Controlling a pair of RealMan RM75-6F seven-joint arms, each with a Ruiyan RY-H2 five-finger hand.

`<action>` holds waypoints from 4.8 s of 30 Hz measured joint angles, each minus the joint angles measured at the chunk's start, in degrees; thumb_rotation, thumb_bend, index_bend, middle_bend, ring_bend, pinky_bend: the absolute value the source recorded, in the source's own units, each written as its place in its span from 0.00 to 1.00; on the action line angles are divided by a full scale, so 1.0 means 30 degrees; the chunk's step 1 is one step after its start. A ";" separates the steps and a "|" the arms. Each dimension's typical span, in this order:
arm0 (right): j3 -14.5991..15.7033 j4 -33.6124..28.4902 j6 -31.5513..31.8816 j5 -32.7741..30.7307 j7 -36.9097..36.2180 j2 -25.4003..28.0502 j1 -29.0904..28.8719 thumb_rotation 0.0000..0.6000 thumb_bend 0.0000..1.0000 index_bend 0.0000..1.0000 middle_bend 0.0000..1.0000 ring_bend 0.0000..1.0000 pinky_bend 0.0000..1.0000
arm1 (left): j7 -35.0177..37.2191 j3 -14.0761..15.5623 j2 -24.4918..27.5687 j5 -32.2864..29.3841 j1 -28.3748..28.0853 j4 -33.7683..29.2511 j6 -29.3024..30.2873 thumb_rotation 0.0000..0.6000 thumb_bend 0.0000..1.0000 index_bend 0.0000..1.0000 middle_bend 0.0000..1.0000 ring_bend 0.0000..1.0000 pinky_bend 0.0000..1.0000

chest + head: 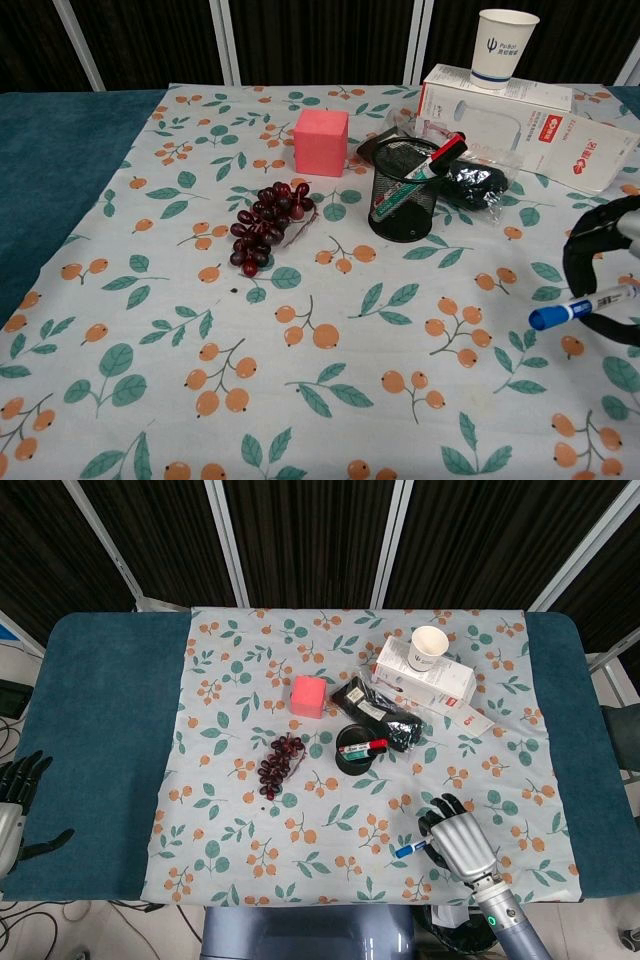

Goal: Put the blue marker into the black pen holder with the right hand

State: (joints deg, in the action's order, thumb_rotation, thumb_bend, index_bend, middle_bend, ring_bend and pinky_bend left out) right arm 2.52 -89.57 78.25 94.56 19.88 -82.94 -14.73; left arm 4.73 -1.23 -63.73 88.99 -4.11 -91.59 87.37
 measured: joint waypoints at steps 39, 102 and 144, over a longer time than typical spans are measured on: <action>-0.1533 -0.0703 0.0147 -0.0660 -0.1144 -0.0837 -0.0093 1.00 0.48 0.71 0.54 0.28 0.23 | 0.0111 -0.0048 -0.0053 -0.0002 -0.0017 0.0014 -0.0001 1.00 0.02 0.00 0.00 0.00 0.00; -1.2138 0.2016 -0.0745 -1.4226 -0.2700 -1.1128 -0.7745 1.00 0.48 0.71 0.54 0.27 0.20 | 0.0883 0.0151 0.0439 -0.0085 -0.0336 -0.0248 -0.0726 1.00 0.02 0.00 0.00 0.00 0.00; -0.8946 -0.2282 0.0713 -1.2132 -0.2508 -0.6131 -0.4465 1.00 0.15 0.15 0.01 0.02 0.17 | 0.0792 0.0175 0.0493 -0.0032 -0.0251 -0.0197 -0.0544 1.00 0.02 0.00 0.00 0.00 0.00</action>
State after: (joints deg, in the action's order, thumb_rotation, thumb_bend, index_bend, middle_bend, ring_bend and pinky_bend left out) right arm -24.32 -96.41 80.39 58.16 12.35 -101.33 -28.13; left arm 7.11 -0.70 -62.25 88.89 -4.87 -92.18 85.73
